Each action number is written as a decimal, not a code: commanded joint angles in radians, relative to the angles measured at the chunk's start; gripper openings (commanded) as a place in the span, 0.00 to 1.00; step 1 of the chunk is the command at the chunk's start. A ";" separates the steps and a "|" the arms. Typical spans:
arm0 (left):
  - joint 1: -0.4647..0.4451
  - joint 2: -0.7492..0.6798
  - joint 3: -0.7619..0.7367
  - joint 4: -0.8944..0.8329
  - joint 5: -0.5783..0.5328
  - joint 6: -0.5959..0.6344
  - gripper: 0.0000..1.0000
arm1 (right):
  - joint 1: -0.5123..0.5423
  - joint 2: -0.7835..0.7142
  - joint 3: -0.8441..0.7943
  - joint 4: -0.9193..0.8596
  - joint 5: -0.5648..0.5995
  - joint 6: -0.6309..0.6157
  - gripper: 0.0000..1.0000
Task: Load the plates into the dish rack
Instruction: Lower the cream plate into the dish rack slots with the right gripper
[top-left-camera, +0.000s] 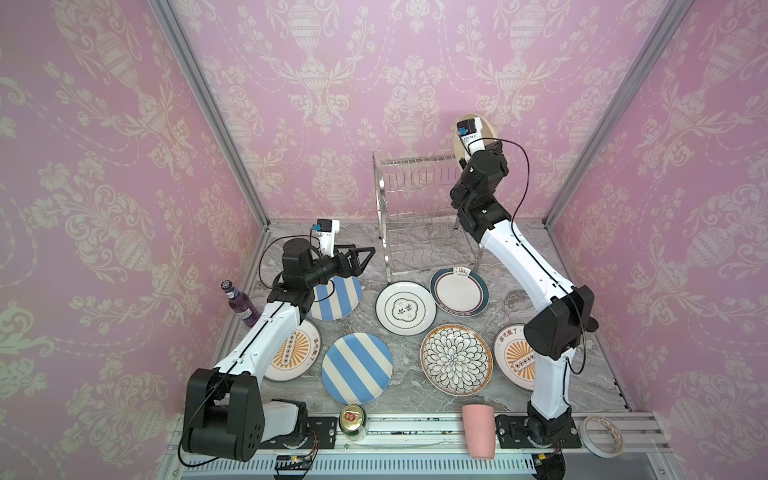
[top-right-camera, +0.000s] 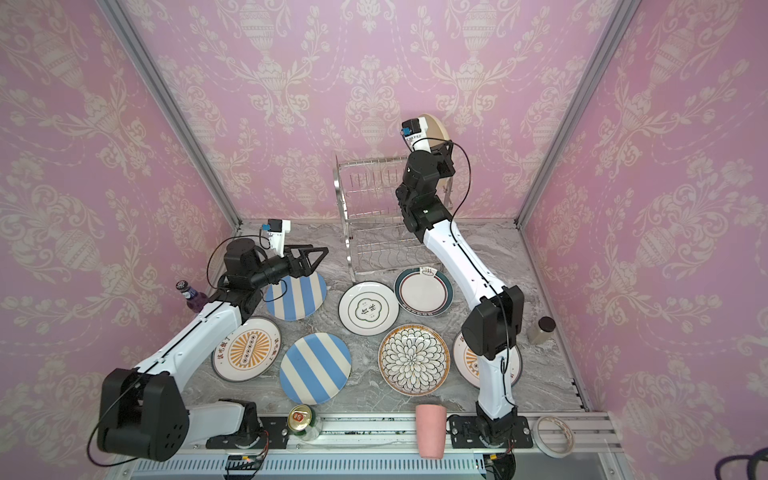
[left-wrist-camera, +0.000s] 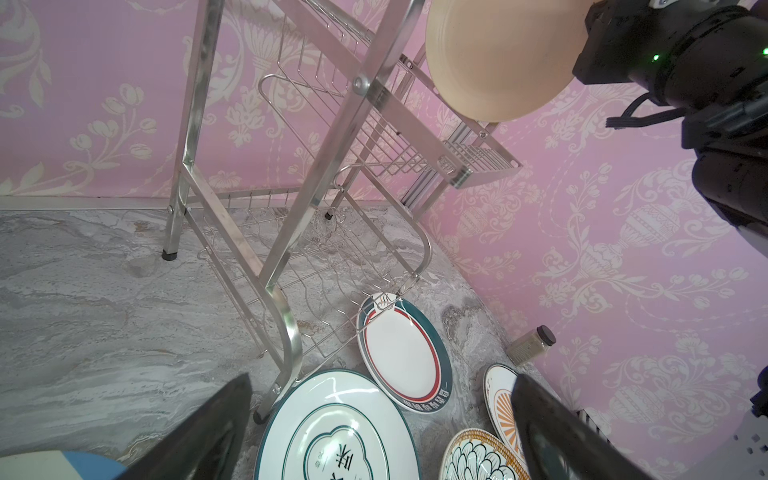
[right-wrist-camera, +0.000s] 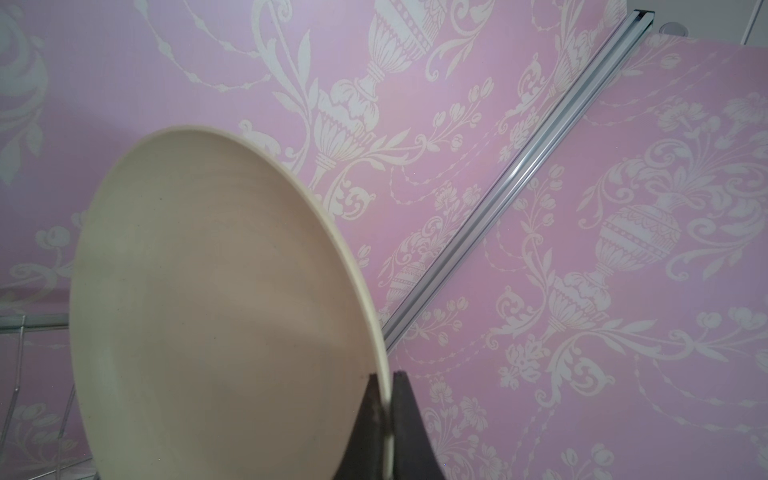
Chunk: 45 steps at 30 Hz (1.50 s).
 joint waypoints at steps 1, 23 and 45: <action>-0.006 -0.018 -0.006 -0.018 0.008 0.044 0.99 | -0.011 0.012 0.049 0.010 0.012 0.049 0.00; -0.007 -0.049 -0.007 -0.031 0.010 0.041 0.99 | -0.017 0.101 0.038 0.230 0.125 -0.150 0.00; -0.008 -0.063 -0.017 -0.044 -0.002 0.063 0.99 | -0.002 0.097 -0.056 0.205 0.167 -0.083 0.02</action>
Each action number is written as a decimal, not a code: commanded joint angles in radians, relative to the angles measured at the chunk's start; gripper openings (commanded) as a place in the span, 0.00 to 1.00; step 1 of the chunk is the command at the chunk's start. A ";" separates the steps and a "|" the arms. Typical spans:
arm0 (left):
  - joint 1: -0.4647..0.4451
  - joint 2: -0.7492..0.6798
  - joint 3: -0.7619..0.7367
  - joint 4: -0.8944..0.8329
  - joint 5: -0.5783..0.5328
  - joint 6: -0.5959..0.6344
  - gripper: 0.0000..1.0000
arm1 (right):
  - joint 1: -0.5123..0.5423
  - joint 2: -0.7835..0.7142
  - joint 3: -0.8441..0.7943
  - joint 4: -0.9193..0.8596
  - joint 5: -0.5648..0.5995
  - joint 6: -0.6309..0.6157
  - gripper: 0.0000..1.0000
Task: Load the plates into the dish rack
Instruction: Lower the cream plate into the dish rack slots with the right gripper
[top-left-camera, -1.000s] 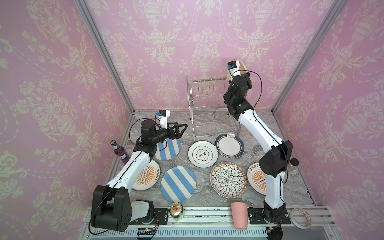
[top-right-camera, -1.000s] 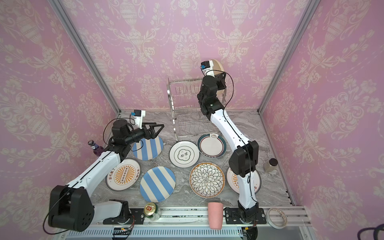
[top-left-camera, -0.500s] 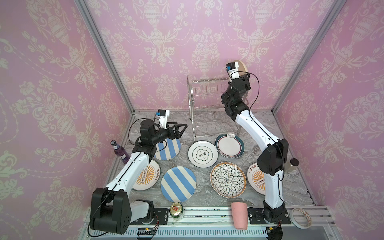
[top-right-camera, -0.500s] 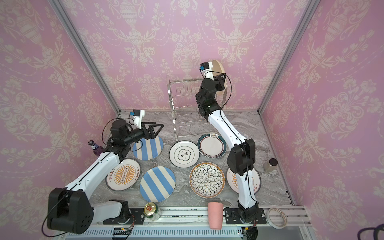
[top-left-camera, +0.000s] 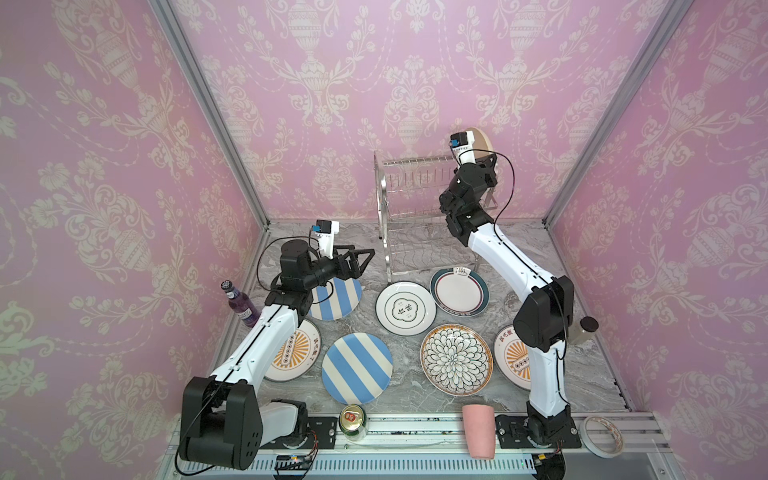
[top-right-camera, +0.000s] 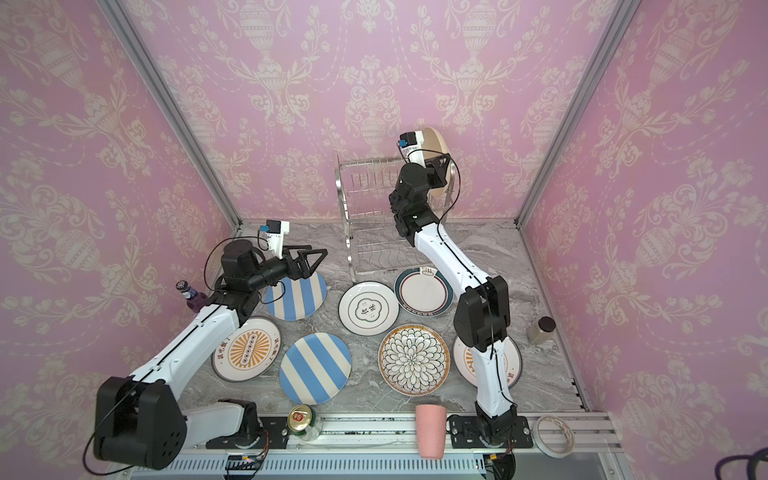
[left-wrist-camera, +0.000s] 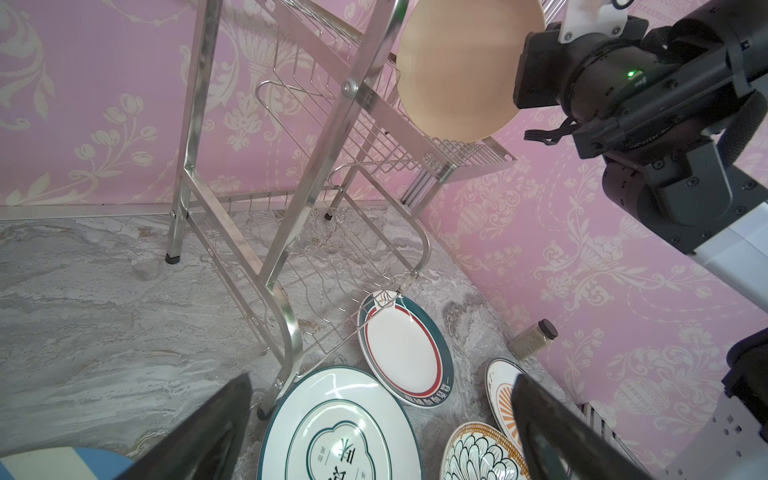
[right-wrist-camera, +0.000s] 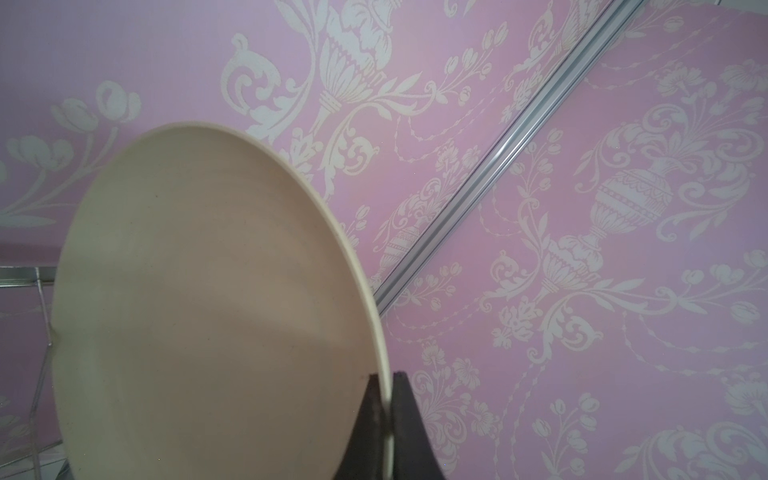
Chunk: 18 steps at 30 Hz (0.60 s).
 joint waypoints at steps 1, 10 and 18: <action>-0.009 -0.026 -0.009 -0.014 -0.003 0.036 0.99 | -0.003 -0.003 -0.014 -0.002 0.039 0.028 0.03; -0.008 -0.026 -0.007 -0.023 -0.005 0.042 0.99 | -0.005 -0.013 -0.003 -0.035 0.032 0.033 0.19; -0.007 -0.031 -0.006 -0.030 -0.008 0.046 0.99 | -0.001 -0.031 0.001 -0.062 0.030 0.036 0.54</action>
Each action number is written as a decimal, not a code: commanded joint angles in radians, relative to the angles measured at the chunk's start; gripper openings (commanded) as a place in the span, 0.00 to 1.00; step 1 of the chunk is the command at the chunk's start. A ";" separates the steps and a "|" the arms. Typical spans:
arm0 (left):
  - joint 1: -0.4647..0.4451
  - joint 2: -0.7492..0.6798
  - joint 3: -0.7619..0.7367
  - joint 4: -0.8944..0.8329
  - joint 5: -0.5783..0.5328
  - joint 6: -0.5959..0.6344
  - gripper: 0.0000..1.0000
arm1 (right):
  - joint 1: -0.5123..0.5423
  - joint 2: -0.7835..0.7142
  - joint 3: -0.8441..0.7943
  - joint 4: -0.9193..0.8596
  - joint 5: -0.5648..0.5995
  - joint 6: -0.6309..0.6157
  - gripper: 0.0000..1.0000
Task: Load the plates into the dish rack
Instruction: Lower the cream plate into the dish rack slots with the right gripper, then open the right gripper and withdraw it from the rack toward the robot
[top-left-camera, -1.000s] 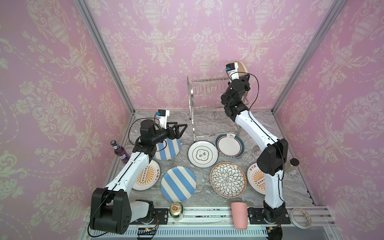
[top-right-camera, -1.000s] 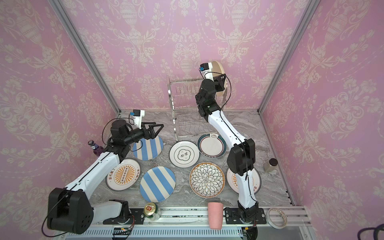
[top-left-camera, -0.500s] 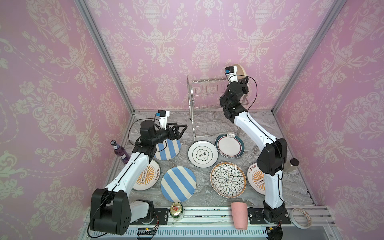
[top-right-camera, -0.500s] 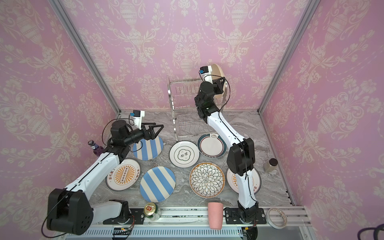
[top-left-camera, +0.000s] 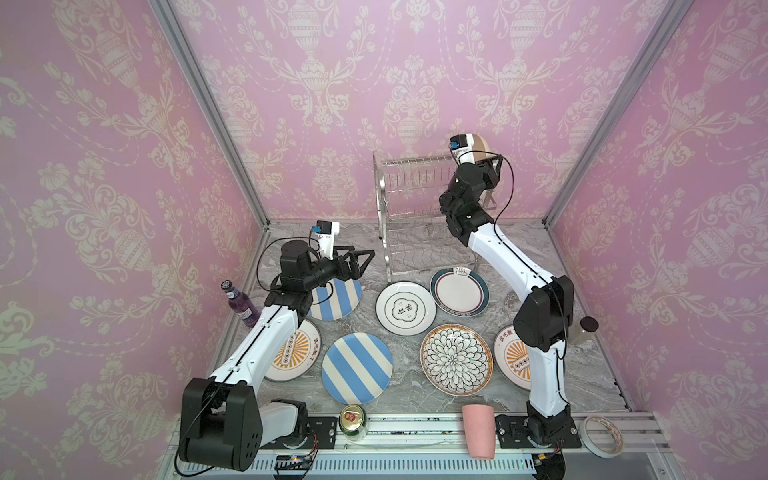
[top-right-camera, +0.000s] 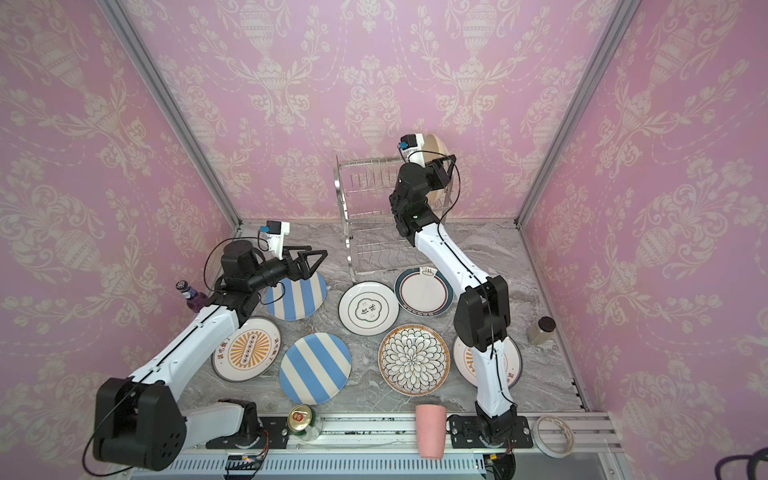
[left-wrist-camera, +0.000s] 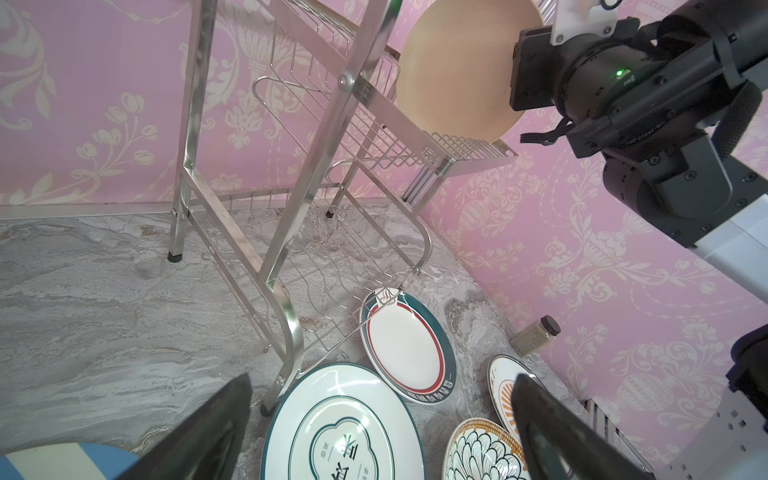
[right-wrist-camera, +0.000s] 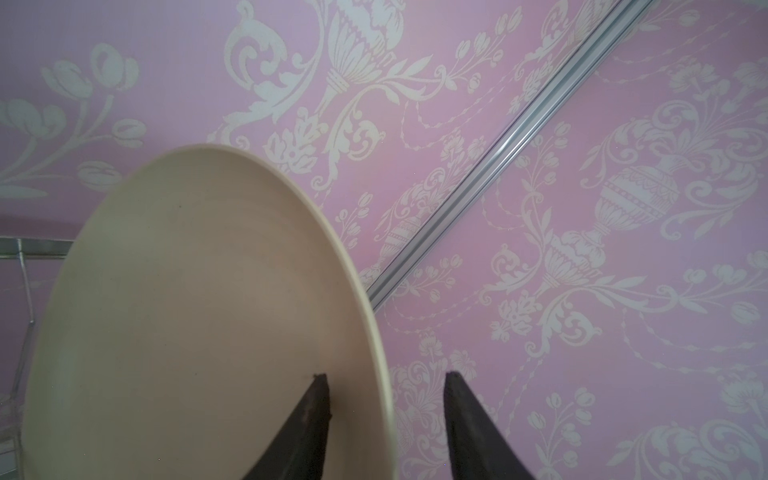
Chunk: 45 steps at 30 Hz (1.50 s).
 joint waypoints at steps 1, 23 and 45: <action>-0.008 -0.027 -0.003 -0.017 -0.008 0.028 0.99 | 0.002 -0.034 0.004 -0.008 0.015 0.017 0.55; -0.009 -0.042 0.017 -0.085 -0.045 0.061 0.99 | 0.052 -0.174 -0.018 -0.314 -0.037 0.249 0.94; -0.009 0.016 0.066 -0.185 -0.112 0.121 0.99 | 0.052 -0.857 -0.344 -1.223 -0.496 0.959 1.00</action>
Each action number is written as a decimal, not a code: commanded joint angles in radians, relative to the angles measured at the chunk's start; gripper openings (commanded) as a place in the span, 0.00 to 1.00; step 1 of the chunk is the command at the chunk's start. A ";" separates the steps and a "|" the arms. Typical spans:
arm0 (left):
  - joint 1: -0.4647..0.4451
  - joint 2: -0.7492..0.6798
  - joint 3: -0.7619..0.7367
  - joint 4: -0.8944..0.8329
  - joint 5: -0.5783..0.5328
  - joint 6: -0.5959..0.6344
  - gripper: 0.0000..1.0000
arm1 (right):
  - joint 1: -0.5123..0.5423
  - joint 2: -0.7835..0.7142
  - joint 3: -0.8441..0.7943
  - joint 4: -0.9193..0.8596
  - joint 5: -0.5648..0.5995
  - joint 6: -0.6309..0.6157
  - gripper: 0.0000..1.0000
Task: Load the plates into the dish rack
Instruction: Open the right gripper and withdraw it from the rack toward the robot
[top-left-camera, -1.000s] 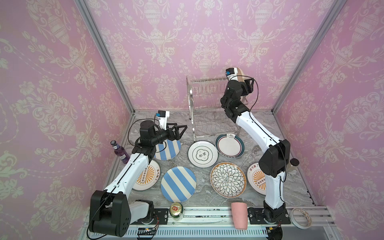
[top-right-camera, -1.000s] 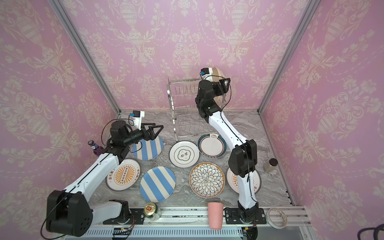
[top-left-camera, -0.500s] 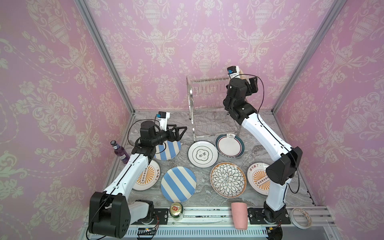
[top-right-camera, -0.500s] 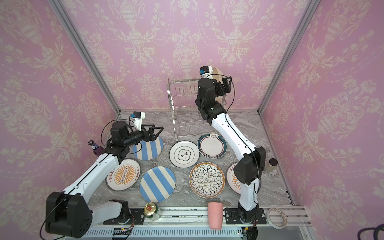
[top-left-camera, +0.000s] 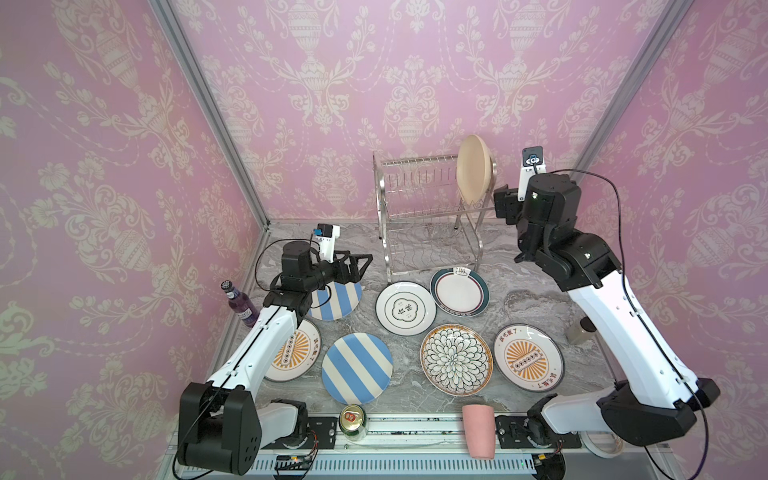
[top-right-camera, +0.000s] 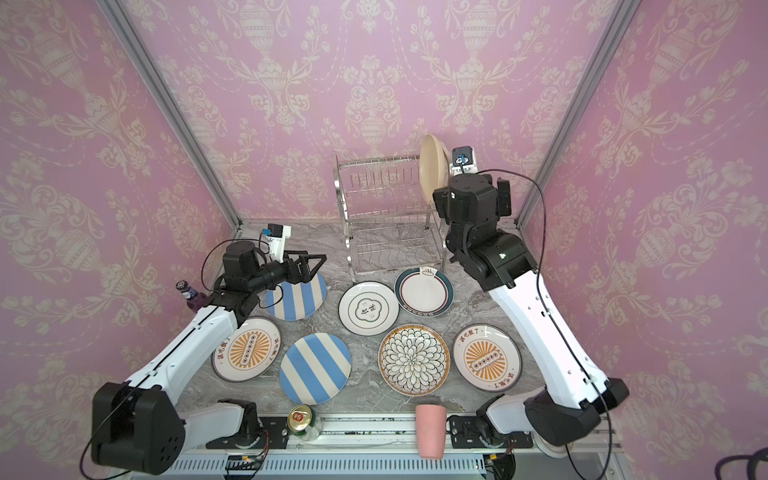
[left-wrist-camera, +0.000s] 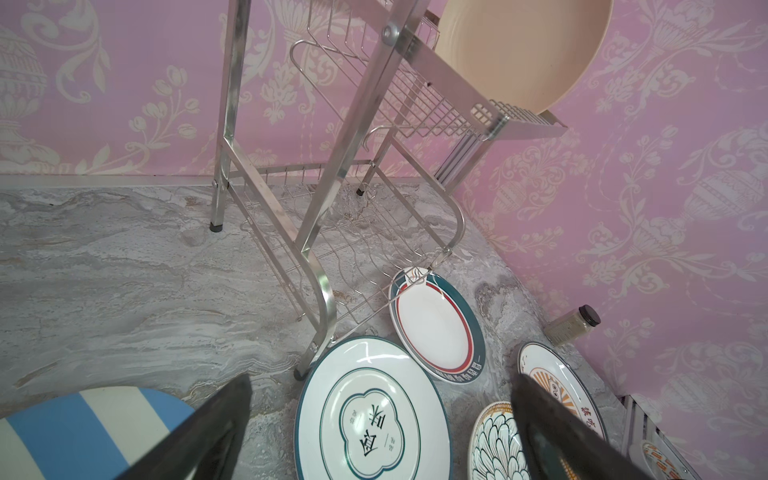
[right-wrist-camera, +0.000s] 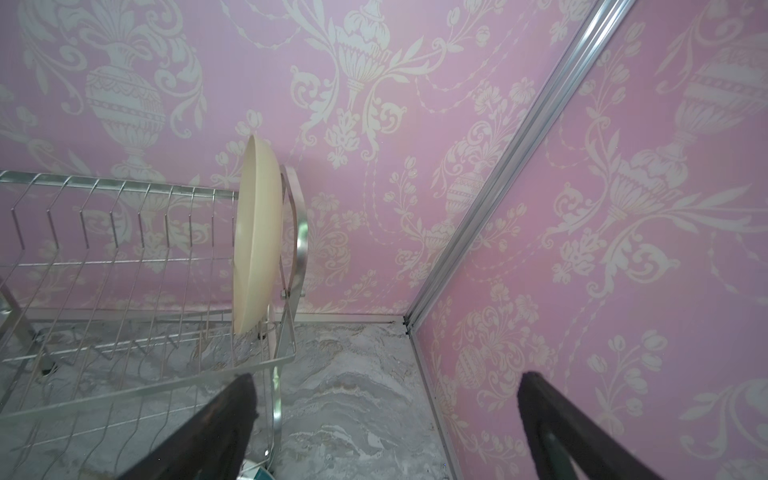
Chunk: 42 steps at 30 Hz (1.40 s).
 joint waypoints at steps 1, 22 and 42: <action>-0.004 0.031 0.050 -0.048 -0.030 0.032 0.99 | -0.021 -0.118 -0.081 -0.223 -0.140 0.181 1.00; -0.007 0.000 -0.011 -0.110 -0.077 0.029 0.99 | -0.275 -0.534 -1.100 -0.060 -0.936 0.694 0.83; -0.008 0.032 -0.015 -0.084 -0.047 0.029 0.99 | -0.583 -0.188 -1.178 0.359 -1.268 0.671 0.71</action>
